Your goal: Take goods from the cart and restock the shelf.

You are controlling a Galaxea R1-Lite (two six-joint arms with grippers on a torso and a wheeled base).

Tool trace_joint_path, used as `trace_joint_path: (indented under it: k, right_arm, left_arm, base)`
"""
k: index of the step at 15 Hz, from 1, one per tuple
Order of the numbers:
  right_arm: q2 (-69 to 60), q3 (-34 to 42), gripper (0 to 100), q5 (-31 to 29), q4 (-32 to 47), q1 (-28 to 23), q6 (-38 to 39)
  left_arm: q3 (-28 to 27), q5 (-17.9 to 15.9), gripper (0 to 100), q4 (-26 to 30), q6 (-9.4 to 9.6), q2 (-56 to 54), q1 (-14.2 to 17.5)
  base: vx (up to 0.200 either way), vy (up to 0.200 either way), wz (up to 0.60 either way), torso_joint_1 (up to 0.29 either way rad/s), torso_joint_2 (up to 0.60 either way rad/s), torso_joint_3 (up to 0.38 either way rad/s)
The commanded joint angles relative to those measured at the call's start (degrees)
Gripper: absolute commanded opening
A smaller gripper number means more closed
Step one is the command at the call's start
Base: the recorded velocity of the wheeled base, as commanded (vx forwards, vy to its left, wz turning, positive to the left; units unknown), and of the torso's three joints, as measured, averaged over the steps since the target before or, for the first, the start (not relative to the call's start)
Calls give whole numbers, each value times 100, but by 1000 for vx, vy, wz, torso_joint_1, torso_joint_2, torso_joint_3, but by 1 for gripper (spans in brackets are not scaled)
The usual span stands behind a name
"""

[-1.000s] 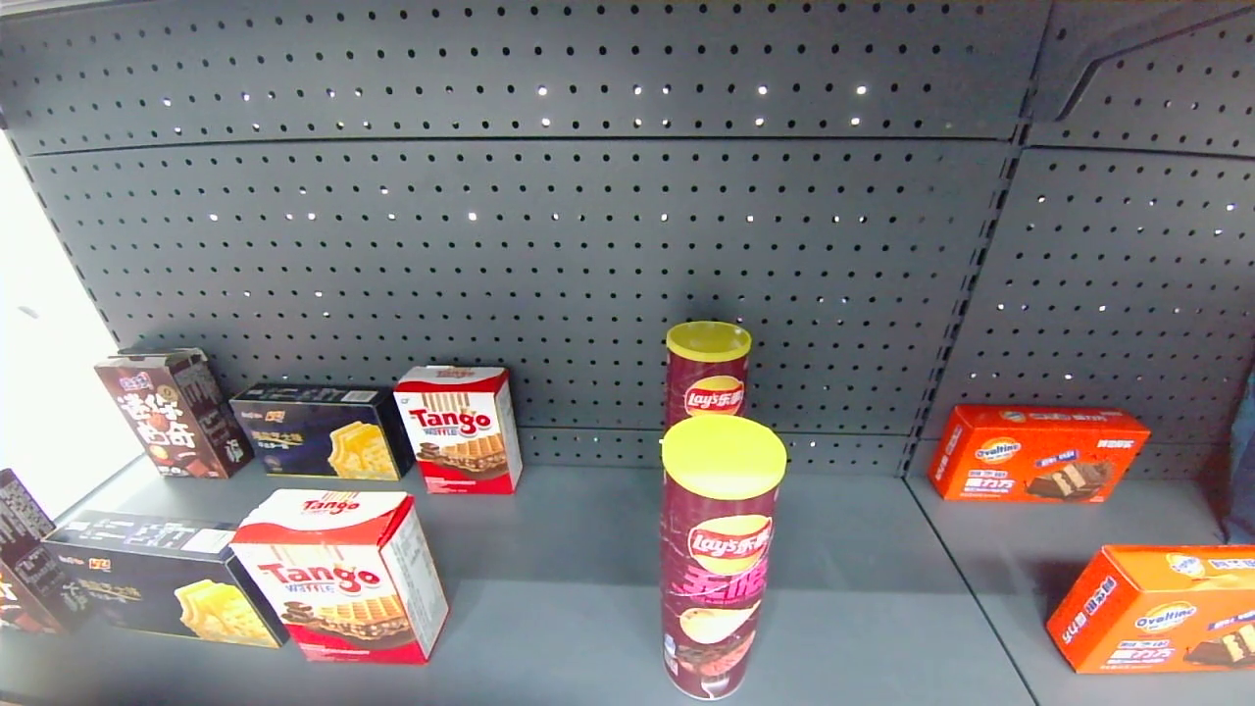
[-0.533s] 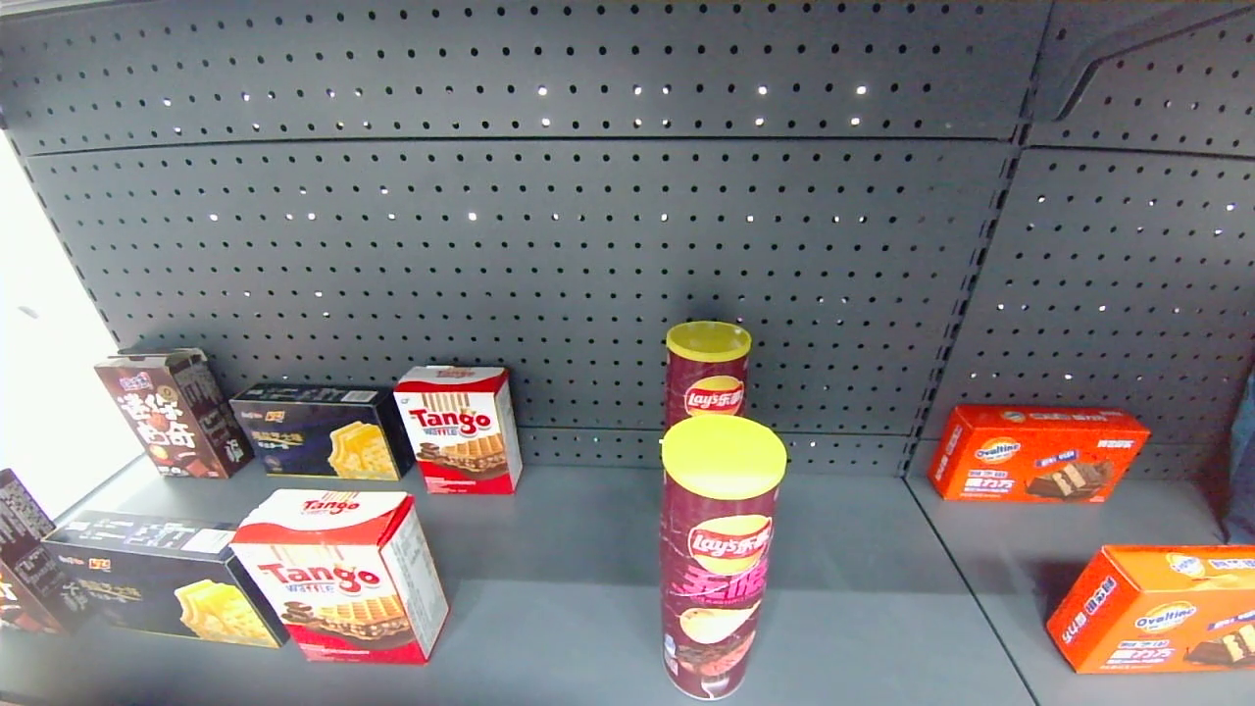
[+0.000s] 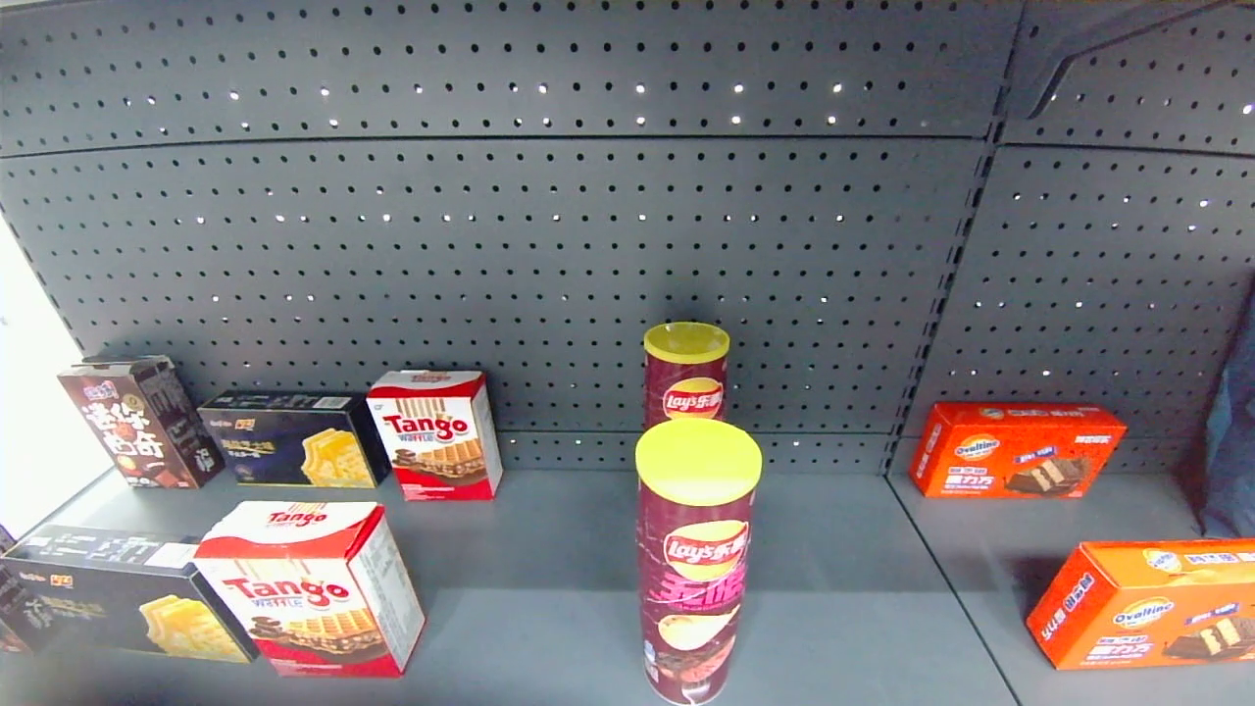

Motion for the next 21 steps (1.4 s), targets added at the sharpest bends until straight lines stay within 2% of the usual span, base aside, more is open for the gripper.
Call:
trace_joint_path:
  k: [1,5,7,17,19,21]
  right_arm:
    - [0,0,100,6,6,0,0]
    - [0,0,100,-3,6,0,0]
    - [0,0,100,6,6,0,0]
    - [0,0,100,-3,6,0,0]
    - [0,0,100,-3,6,0,0]
    - [0,0,100,-3,6,9,0]
  left_arm:
    - [0,-2,100,-9,-1,-2,-1]
    - [0,-2,100,-9,-10,-2,-1]
    - [0,-2,100,-9,-10,-2,8]
    - [0,-11,100,-9,17,-2,-1]
    - [0,-2,100,-9,8,-2,-1]
    - [0,-11,100,-9,8,-2,8]
  base:
    - [0,0,0,0,0,0]
    - [0,0,0,0,0,0]
    - [-200,0,0,2,0,0]
    - [0,0,0,0,0,0]
    - [-200,0,0,2,2,0]
    - [0,0,0,0,0,0]
